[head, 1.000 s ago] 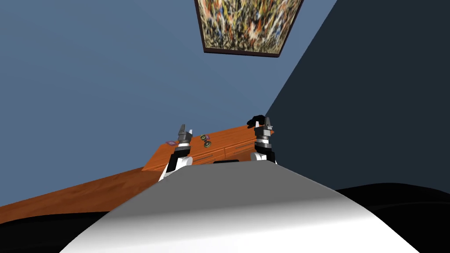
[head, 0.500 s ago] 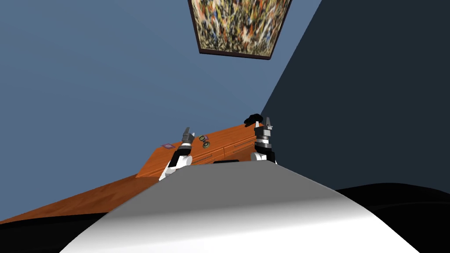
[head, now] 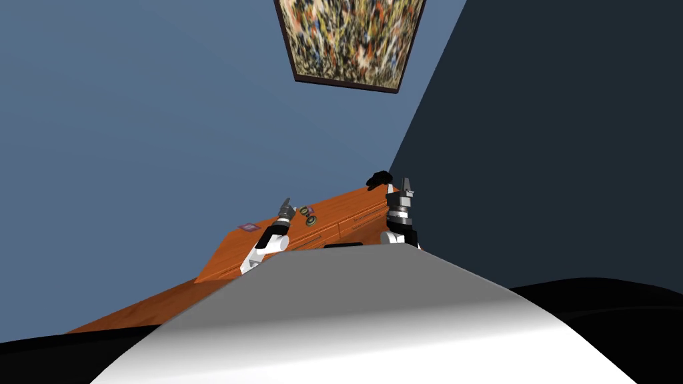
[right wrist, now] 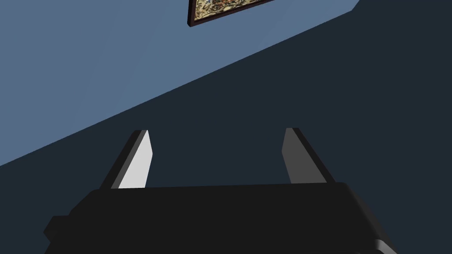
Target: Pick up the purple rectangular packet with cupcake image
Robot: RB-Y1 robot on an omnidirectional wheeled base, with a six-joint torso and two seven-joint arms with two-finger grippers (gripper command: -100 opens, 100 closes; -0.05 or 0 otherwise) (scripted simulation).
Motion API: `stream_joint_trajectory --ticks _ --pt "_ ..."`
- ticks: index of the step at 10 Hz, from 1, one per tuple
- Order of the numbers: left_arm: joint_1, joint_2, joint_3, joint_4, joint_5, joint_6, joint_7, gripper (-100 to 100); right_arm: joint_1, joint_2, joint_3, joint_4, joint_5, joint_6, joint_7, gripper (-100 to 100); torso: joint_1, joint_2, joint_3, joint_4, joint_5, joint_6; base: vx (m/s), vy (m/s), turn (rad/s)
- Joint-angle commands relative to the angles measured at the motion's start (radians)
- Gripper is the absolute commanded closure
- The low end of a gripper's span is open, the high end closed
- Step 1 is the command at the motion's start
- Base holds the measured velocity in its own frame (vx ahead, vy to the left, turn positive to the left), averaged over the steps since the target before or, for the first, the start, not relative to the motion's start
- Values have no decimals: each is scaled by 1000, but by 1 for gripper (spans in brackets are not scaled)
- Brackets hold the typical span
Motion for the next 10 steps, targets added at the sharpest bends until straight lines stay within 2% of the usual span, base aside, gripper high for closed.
stream_joint_trajectory --ticks 1,2,3,4,5,6,7,8,9,10 --pt "-15 12 3 37 14 50 4 -100 0 0 0 0 0 0 0 0 0 0 0 0 0 0 -35 31 -118" --pt "-39 45 4 67 43 82 15 -100 0 0 0 0 0 0 0 0 0 0 0 0 0 0 -39 38 -202" --pt "-39 45 4 98 43 105 15 -100 0 0 0 0 0 0 0 0 1 0 0 0 0 0 -31 35 -108" --pt "-65 78 4 125 73 131 25 -100 0 0 0 0 0 0 0 0 0 0 0 0 0 -1 -38 40 -173" --pt "-65 78 4 151 73 162 25 -100 0 0 0 0 0 0 0 0 1 0 0 0 0 0 -33 38 -134" --pt "-65 78 4 162 73 162 25 -100 0 0 0 0 0 0 0 0 0 0 0 0 0 0 -12 15 3" --pt "-91 110 4 190 104 214 37 -100 0 0 0 0 0 0 0 0 -1 -1 0 0 0 -1 -23 19 -194" --pt "-91 110 4 215 104 217 37 -100 0 0 0 0 0 0 0 0 -1 -1 0 0 0 0 -25 28 -136" --pt "-118 142 4 253 135 257 48 -100 0 0 0 0 0 0 0 0 0 -1 0 0 0 -1 -29 41 -178" --pt "-118 142 4 266 135 272 48 -100 0 0 0 0 0 0 0 0 1 -1 0 0 0 0 -30 41 -109"
